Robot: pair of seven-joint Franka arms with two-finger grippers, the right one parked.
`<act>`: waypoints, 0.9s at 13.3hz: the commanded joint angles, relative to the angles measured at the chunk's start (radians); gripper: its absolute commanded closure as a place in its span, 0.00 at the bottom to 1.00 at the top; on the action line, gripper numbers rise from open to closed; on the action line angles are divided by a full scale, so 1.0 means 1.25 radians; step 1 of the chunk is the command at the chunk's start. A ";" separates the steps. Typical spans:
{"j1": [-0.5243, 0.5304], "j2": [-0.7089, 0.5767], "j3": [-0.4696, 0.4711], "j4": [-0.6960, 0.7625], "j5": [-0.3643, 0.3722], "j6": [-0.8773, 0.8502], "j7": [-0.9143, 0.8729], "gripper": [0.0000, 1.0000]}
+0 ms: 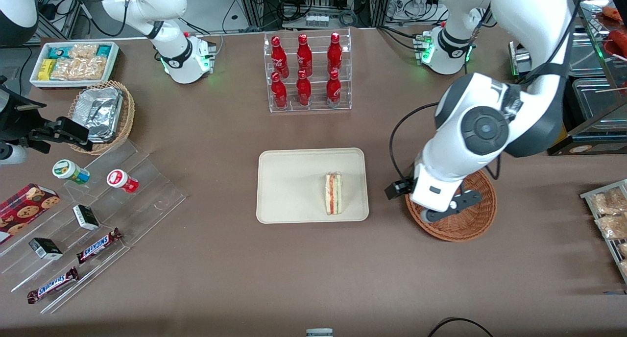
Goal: Place sandwich from basket to tray
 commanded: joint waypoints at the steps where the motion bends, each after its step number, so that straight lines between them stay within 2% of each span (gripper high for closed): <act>1: 0.026 -0.038 -0.004 -0.015 -0.011 -0.025 0.001 0.01; 7: 0.114 -0.125 -0.004 -0.015 -0.038 -0.107 0.021 0.01; 12: 0.163 -0.196 0.012 -0.018 -0.022 -0.231 0.374 0.01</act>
